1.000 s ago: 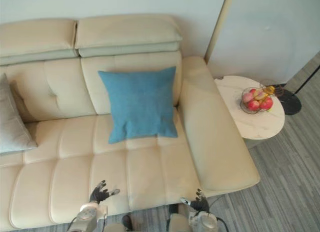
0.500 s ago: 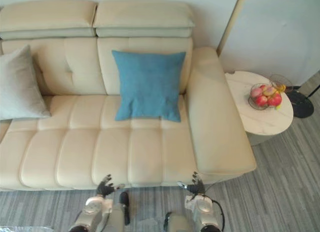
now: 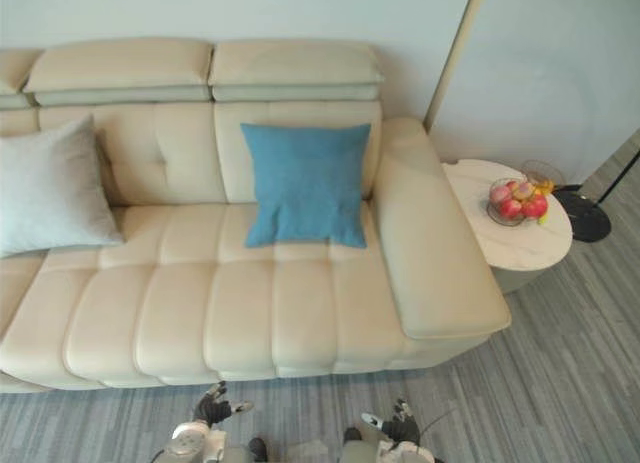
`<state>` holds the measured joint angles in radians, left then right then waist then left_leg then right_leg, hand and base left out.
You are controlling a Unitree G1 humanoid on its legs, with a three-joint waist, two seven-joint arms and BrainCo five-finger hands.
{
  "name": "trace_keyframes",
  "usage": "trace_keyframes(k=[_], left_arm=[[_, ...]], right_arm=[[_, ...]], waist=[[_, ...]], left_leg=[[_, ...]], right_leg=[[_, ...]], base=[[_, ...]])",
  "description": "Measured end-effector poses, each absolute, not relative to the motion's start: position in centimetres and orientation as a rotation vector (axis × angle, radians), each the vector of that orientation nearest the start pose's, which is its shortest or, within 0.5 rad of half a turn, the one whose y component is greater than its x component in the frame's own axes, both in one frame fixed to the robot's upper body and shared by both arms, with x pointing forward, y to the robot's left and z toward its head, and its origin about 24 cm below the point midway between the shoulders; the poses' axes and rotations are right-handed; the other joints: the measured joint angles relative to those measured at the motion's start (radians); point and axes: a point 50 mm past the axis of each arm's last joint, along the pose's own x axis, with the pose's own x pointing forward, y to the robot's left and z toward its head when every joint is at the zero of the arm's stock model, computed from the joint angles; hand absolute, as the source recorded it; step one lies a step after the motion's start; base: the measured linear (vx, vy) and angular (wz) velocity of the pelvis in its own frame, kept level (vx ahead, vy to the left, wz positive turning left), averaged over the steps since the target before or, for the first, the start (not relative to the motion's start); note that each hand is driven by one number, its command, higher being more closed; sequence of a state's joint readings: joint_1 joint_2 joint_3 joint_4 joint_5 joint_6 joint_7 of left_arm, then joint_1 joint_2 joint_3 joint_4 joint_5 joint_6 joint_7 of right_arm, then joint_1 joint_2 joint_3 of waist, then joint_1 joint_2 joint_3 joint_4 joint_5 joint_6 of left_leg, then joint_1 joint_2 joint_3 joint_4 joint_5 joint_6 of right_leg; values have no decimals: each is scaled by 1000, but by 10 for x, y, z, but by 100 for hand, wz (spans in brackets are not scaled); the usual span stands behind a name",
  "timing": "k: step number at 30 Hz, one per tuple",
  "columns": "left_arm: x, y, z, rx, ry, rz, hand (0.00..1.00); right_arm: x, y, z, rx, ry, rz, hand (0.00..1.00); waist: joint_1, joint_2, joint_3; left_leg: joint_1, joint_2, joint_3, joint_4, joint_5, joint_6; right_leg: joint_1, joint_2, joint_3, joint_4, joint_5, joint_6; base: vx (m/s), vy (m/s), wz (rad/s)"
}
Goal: Pick up cushions and gather them together orderly.
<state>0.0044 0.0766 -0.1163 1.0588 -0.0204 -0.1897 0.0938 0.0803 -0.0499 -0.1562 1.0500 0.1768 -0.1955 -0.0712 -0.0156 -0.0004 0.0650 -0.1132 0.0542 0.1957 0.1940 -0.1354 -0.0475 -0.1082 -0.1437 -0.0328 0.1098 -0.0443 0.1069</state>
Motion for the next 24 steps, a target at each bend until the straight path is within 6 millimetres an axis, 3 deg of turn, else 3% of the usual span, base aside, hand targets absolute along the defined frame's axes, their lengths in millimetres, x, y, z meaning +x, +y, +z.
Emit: trace_keyframes(k=[3,8,9,19,24], left_arm=[[127,172,-151,163,911,24,0],[124,176,-152,180,922,26,0],[112,187,-157,174,972,72,0],[109,187,-158,172,981,69,0],[107,187,-159,177,999,61,0]], right_arm=[[99,-198,-157,145,956,-371,0],[96,-197,-158,161,970,-380,0],[91,-196,-161,152,1008,-375,0],[91,-197,-161,149,1009,-375,0],[89,-197,-162,136,1020,-362,0]], waist=[[0,-10,-3],[1,-16,-10],[3,-29,-17],[2,-29,-17],[0,-39,-11]], left_leg=[[57,-16,-1,-54,15,-1],[84,-17,-13,-89,19,-4],[185,-25,-25,-211,42,-7],[192,-25,-25,-207,43,-6],[212,-24,-29,-186,43,-5]], right_leg=[[45,-4,-9,-42,7,2],[74,2,-22,-70,5,-2],[144,8,-37,-113,-6,-17],[146,8,-37,-97,-12,-24],[144,5,-24,-30,-51,-27]], base=[[92,46,3],[70,-14,4],[0,0,0],[0,0,0],[-41,-17,1]])
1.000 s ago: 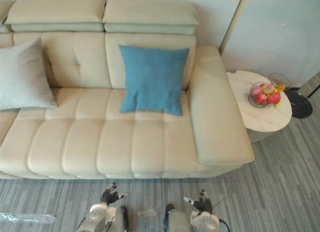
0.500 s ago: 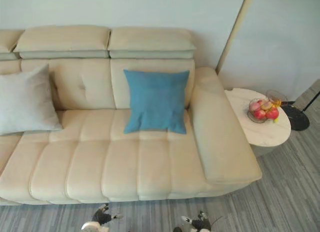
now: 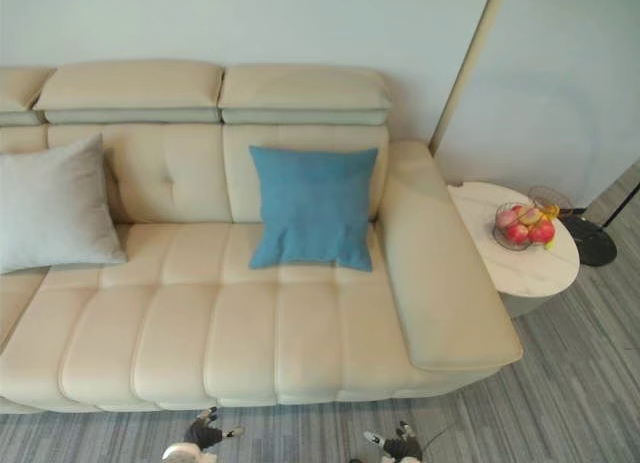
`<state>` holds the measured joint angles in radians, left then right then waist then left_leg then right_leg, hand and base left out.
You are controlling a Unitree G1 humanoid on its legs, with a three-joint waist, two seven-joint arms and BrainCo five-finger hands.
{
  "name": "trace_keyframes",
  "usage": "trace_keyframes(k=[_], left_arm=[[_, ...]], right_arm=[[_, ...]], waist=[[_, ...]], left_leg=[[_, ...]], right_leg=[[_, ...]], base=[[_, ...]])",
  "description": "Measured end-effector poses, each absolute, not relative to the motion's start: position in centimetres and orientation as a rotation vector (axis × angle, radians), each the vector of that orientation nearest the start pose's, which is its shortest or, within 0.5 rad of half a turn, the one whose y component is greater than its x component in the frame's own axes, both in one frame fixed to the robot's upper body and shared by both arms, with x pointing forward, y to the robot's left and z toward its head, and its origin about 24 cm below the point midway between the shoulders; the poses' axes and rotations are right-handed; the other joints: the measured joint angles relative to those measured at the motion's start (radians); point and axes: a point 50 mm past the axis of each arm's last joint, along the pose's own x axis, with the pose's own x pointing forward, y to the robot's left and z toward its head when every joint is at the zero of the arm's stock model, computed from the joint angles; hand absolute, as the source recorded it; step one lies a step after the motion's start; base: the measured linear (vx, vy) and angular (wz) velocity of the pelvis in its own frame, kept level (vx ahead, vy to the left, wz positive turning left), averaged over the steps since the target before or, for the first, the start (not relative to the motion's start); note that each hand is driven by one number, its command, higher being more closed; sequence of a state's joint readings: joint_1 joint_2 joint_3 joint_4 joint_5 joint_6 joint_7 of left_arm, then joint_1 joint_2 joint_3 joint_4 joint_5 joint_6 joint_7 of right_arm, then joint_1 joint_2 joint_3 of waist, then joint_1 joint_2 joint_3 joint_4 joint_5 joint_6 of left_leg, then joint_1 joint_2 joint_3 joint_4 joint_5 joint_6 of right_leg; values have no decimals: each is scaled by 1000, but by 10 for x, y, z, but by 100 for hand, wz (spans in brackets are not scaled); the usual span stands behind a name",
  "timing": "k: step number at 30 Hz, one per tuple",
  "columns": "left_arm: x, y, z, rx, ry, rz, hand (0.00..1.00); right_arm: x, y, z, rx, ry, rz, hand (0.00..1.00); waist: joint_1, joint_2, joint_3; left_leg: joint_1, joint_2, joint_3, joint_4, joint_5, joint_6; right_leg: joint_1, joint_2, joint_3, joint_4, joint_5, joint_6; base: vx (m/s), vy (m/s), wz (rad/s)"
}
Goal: Pick up cushions and gather them together orderly.
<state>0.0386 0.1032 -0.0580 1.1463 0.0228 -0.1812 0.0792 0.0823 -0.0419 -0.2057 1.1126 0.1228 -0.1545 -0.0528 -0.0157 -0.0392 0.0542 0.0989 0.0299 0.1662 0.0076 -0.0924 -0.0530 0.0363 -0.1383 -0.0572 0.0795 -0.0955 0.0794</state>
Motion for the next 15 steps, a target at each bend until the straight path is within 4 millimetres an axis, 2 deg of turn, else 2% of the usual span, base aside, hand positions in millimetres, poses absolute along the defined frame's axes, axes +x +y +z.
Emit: trace_keyframes(k=[4,5,7,8,10,12,13,14,15], left_arm=[[109,186,-159,185,996,49,0],[111,186,-158,181,992,51,0],[110,187,-159,156,1001,80,0],[109,188,-159,153,1009,89,0],[110,190,-159,153,1009,97,0],[116,191,-157,144,993,109,0],[118,191,-156,142,987,112,0],[122,191,-155,143,972,112,0],[123,191,-154,142,968,111,0]], right_arm=[[89,-199,-162,131,1026,-364,0],[91,-201,-161,128,1020,-368,0],[95,-202,-160,123,1007,-362,0],[98,-200,-159,118,998,-351,0],[102,-198,-158,116,990,-340,0],[108,-194,-157,100,980,-307,0],[115,-192,-155,91,968,-289,0],[116,-190,-155,90,966,-281,0],[117,-191,-154,89,962,-282,0]], waist=[[3,-8,5],[4,5,6],[2,10,11],[3,8,11],[1,9,12],[-5,-4,32],[-5,1,43],[-5,-2,42],[-8,-1,43]], left_leg=[[-9,1,-45,43,-8,-6],[-13,11,-42,41,-23,-15],[-12,19,24,39,-36,-19],[-8,26,95,40,-49,-23],[-4,31,151,44,-56,-26],[1,48,235,64,-69,-23],[-1,73,290,79,-75,-21],[4,86,346,81,-76,-20],[12,89,365,82,-76,-20]], right_leg=[[-47,3,56,67,-34,16],[-74,17,86,79,-34,15],[-116,40,169,82,-17,15],[-152,66,250,77,11,16],[-174,85,309,60,43,20],[-190,102,328,29,104,10],[-202,106,263,13,128,-21],[-224,76,56,53,95,-87],[-235,49,-35,79,84,-98]], base=[[-118,-42,-24],[-132,-34,-86],[-122,-4,-128],[-60,15,-129],[-44,20,-142],[-45,9,-131],[-27,-39,-124],[-7,-46,-118],[28,-18,-106]])
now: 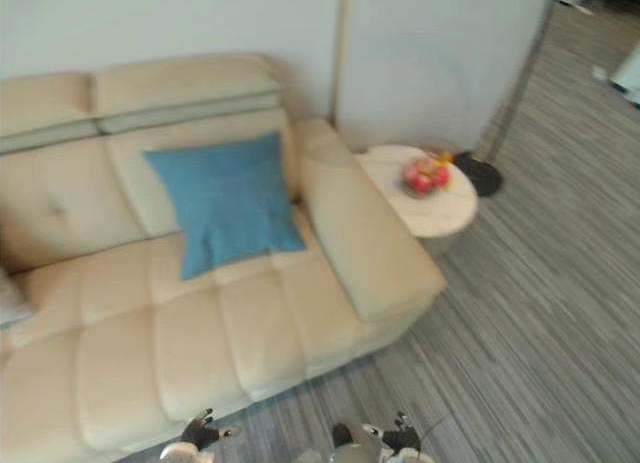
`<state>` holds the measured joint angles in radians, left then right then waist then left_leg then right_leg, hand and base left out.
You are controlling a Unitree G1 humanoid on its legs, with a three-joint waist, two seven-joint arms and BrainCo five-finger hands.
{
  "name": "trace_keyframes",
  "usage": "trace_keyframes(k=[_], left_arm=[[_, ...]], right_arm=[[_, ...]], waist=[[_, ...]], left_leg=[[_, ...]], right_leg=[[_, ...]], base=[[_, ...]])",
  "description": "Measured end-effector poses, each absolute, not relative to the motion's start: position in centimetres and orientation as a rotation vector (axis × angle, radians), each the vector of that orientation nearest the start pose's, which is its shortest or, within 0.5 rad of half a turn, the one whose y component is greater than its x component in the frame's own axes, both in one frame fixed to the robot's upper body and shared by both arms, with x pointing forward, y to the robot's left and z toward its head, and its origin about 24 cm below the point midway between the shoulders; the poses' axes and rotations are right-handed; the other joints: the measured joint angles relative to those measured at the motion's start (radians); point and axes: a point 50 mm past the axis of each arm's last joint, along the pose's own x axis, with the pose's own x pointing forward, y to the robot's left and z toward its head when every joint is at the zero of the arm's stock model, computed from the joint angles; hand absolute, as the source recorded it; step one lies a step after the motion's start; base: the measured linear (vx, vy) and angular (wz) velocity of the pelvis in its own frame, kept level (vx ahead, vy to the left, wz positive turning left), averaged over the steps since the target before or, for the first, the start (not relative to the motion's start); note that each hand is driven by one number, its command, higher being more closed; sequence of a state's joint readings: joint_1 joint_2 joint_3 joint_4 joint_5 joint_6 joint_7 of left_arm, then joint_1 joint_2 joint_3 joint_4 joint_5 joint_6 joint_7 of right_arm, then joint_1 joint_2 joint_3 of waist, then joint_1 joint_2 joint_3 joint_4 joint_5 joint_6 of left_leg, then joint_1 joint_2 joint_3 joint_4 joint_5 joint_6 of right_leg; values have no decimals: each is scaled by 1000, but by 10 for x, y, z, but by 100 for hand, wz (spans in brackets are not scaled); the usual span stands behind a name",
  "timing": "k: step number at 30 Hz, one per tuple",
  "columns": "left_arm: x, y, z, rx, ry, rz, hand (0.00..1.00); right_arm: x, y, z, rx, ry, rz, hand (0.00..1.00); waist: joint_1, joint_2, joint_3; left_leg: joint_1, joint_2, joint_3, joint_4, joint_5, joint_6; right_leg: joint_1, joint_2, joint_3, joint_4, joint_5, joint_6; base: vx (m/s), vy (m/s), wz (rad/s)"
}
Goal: Pick up cushions and gather them together orderly.
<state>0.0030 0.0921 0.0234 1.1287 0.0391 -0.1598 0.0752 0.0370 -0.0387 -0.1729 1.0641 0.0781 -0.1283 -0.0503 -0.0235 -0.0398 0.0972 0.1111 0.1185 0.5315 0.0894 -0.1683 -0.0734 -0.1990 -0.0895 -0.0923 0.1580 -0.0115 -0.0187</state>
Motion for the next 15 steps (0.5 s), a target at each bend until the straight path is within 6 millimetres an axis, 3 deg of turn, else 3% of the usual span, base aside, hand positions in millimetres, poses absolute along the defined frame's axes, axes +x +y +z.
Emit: trace_keyframes(k=[1,2,5,6,8,9,11,13,14,15], left_arm=[[124,191,-153,143,960,111,0],[120,193,-154,147,969,117,0],[121,195,-153,151,966,121,0],[121,189,-154,128,965,121,0],[117,188,-155,123,974,122,0],[112,191,-157,128,990,127,0],[110,191,-157,119,1000,135,0],[113,186,-157,102,996,133,0],[112,183,-158,95,1000,132,0],[112,184,-158,93,997,132,0]], right_arm=[[116,-191,-154,85,961,-280,0],[116,-189,-154,73,961,-259,0],[123,-188,-152,47,938,-227,0],[131,-196,-148,18,918,-221,0],[135,-197,-146,-1,909,-209,0],[133,-197,-148,-14,919,-198,0],[131,-196,-148,-14,924,-192,0],[131,-198,-149,-20,930,-192,0],[130,-199,-149,-22,931,-194,0],[129,-200,-149,-25,933,-196,0]], waist=[[-4,-1,0],[-6,-1,0],[-17,8,10],[-19,49,23],[-13,55,26],[-9,50,27],[-12,57,23],[-22,58,23],[-23,58,24],[-21,54,21]], left_leg=[[17,0,30,2,0,0],[37,-3,51,13,-1,-1],[37,23,81,69,-2,0],[57,65,157,71,1,-3],[81,80,185,71,-3,-10],[109,82,207,72,-12,-25],[124,127,228,112,1,-46],[97,223,225,319,18,-60],[80,262,212,429,47,-31],[44,280,152,522,75,30]], right_leg=[[-10,-35,-95,30,5,-9],[-9,-36,-108,46,32,16],[-8,4,-83,-4,57,-4],[7,-28,-297,19,-61,-60],[9,-80,-424,73,-70,-56],[16,-75,-443,79,-33,-21],[21,-9,-380,54,-35,-21],[23,57,-312,60,-56,-56],[25,79,-267,63,-64,-75],[30,89,-220,61,-70,-86]], base=[[57,-16,-103],[62,-34,-99],[38,-140,-99],[-4,-139,-110],[58,-125,-102],[106,-187,-118],[122,-230,-109],[155,-240,-125],[206,-214,-134],[199,-137,-151]])
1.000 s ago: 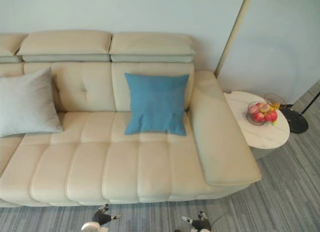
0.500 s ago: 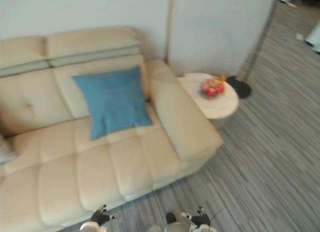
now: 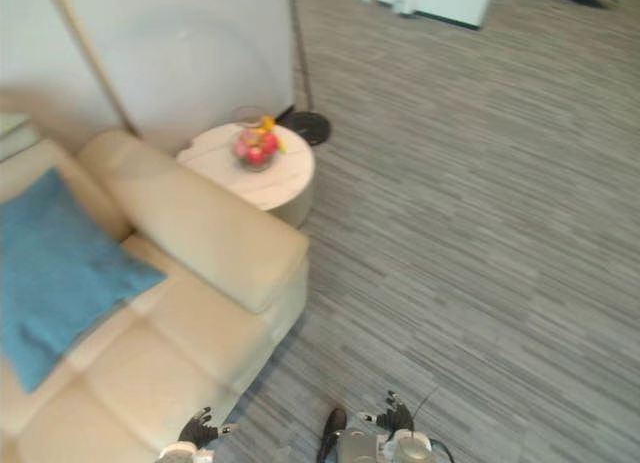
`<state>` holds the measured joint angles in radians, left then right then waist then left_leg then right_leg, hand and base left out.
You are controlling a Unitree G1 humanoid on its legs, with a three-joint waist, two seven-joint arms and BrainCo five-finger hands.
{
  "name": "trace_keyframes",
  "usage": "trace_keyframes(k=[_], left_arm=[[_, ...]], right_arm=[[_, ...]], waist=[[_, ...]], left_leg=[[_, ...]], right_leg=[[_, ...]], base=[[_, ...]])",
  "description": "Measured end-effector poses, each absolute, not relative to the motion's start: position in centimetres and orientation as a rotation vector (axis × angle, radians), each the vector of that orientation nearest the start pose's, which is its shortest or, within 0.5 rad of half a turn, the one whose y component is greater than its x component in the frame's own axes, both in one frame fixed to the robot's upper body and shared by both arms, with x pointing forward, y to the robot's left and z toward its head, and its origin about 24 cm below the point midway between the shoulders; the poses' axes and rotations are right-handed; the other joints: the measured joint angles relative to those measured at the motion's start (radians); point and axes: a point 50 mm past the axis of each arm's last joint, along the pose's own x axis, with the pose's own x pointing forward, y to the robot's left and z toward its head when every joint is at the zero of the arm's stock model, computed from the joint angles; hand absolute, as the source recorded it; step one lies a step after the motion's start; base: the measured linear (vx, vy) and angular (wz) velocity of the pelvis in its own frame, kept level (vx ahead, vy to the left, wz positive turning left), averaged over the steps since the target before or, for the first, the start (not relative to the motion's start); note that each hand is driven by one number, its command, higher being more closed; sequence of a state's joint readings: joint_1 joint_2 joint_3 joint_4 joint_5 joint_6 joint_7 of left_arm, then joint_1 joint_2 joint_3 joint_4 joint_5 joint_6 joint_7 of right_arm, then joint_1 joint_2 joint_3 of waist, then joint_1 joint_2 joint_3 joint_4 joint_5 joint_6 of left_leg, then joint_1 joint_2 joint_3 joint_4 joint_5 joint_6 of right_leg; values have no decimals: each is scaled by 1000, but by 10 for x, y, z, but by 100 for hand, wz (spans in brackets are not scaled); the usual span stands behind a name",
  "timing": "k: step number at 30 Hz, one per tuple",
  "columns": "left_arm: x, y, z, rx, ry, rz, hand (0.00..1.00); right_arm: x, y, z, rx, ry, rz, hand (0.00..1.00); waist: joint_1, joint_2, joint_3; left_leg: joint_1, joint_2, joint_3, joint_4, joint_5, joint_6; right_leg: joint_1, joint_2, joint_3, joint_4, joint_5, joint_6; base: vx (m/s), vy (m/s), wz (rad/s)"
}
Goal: Pick up cushions and gather them together orderly.
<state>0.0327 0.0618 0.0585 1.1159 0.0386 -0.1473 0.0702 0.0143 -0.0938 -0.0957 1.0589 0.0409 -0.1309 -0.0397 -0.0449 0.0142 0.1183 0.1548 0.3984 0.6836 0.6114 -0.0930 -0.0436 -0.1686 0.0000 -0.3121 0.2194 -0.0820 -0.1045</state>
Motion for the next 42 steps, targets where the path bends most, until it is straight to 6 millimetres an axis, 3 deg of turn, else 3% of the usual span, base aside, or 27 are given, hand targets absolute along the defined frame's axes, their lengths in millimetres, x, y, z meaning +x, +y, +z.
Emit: trace_keyframes(k=[2,5,7,11,13,14,15,18,20,22,23,24,25,26,27,28,30,32,34,35,36,37,39,40,41,42], left_arm=[[117,180,-157,78,981,114,0],[119,178,-156,75,972,109,0],[119,176,-156,64,967,111,0],[123,173,-155,42,952,114,0],[124,169,-155,18,950,123,0],[124,168,-155,9,951,127,0],[124,174,-154,12,947,139,0],[123,181,-154,18,945,160,0],[123,183,-153,8,945,179,0],[125,183,-153,12,941,175,0],[125,183,-153,29,945,156,0],[126,182,-153,41,945,141,0],[125,181,-153,59,954,120,0],[125,181,-154,66,960,113,0],[125,182,-154,72,962,110,0],[125,183,-154,80,967,104,0],[128,178,-155,76,973,92,0],[129,173,-155,77,971,71,0],[129,169,-155,68,972,64,0],[130,167,-155,65,968,62,0],[133,167,-154,66,957,61,0],[136,170,-152,71,947,65,0],[138,166,-151,58,934,63,0],[137,169,-151,63,936,72,0],[137,171,-151,65,938,77,0],[138,172,-151,67,933,76,0]], right_arm=[[130,-207,-149,-42,942,-203,0],[125,-216,-149,-62,958,-218,0],[120,-218,-150,-65,973,-223,0],[114,-219,-153,-39,992,-252,0],[115,-223,-151,-32,984,-270,0],[115,-225,-151,-29,982,-280,0],[114,-217,-153,-2,985,-279,0],[109,-208,-156,36,994,-289,0],[110,-194,-157,71,990,-268,0],[119,-195,-154,72,957,-264,0],[123,-194,-153,70,950,-258,0],[123,-194,-153,68,949,-257,0],[126,-194,-152,60,944,-248,0],[128,-194,-151,54,938,-239,0],[131,-191,-151,47,934,-222,0],[132,-190,-150,49,929,-217,0],[133,-195,-149,37,920,-226,0],[126,-202,-151,36,943,-252,0],[126,-203,-151,37,943,-258,0],[125,-204,-151,41,945,-266,0],[123,-201,-153,54,952,-265,0],[120,-201,-154,72,958,-284,0],[119,-209,-152,75,953,-315,0],[117,-211,-152,74,955,-321,0],[117,-211,-153,77,959,-324,0],[117,-216,-152,83,957,-345,0]], waist=[[6,-2,5],[15,-7,13],[16,0,10],[34,23,17],[44,47,25],[50,56,22],[51,36,28],[53,0,12],[71,-9,7],[72,-17,23],[75,-10,30],[74,-15,30],[75,-2,36],[76,-2,36],[76,-8,34],[75,-17,33],[71,9,42],[61,12,49],[46,21,47],[45,25,46],[45,4,45],[44,1,51],[50,33,65],[53,36,63],[57,27,64],[52,24,66]], left_leg=[[-66,-99,-218,36,-108,-18],[-108,-218,-348,-36,-185,-33],[-149,-270,-421,-140,-195,-48],[-241,-393,-716,-377,-150,-47],[-243,-391,-788,-431,-92,-57],[-231,-390,-774,-425,-26,-17],[-218,-393,-718,-425,-46,-6],[-183,-402,-650,-432,-72,16],[-155,-391,-567,-422,-99,20],[-110,-379,-476,-426,-101,20],[-86,-369,-423,-427,-101,20],[-73,-363,-405,-426,-101,20],[-58,-351,-381,-424,-101,20],[-47,-342,-373,-422,-102,20],[-38,-335,-362,-422,-102,20],[-25,-325,-361,-416,-114,2],[-17,-288,-339,-353,-127,-19],[10,-284,-339,-387,-168,-68],[19,-262,-340,-432,-128,-58],[-6,-239,-349,-348,-100,-71],[-44,-235,-356,-246,-106,-72],[-91,-213,-365,-110,-105,-70],[-160,-149,-367,139,-67,-35],[-211,-142,-395,247,-4,-14],[-232,-167,-426,292,-36,-10],[-270,-239,-444,240,-179,7]], right_leg=[[25,21,125,-19,0,-13],[108,38,286,-62,8,-11],[139,50,385,-71,4,-2],[158,66,565,-82,-25,22],[158,98,622,-60,-44,33],[154,107,634,-22,-67,53],[156,91,641,13,-94,80],[145,75,651,35,-126,94],[119,74,636,84,-150,119],[77,62,532,164,-163,144],[49,25,370,199,-174,161],[45,-1,279,203,-176,156],[39,-52,113,195,-171,134],[31,-76,34,170,-161,117],[19,-89,-7,126,-142,94],[6,-87,-16,82,-74,77],[28,-45,-1,87,-58,50],[60,-34,51,85,-66,36],[81,-15,58,83,-76,26],[97,-4,65,79,-104,39],[114,-14,73,60,-124,47],[138,-10,82,41,-137,49],[168,35,136,40,-166,32],[187,39,177,48,-188,21],[197,28,215,60,-203,8],[228,-2,262,51,-211,0]], base=[[258,-93,-168],[310,-23,-172],[242,80,-157],[178,187,-137],[201,268,-114],[236,303,-115],[215,293,-87],[206,183,-70],[224,98,-112],[188,36,-120],[142,13,-102],[165,-8,-108],[196,-59,-91],[209,-94,-103],[241,-177,-102],[211,-176,-105],[300,-188,-87],[285,-156,-70],[172,-118,-53],[142,-128,-47],[135,-124,-43],[115,-92,-34],[127,-24,-71],[198,55,-105],[338,95,-111],[301,76,-88]])
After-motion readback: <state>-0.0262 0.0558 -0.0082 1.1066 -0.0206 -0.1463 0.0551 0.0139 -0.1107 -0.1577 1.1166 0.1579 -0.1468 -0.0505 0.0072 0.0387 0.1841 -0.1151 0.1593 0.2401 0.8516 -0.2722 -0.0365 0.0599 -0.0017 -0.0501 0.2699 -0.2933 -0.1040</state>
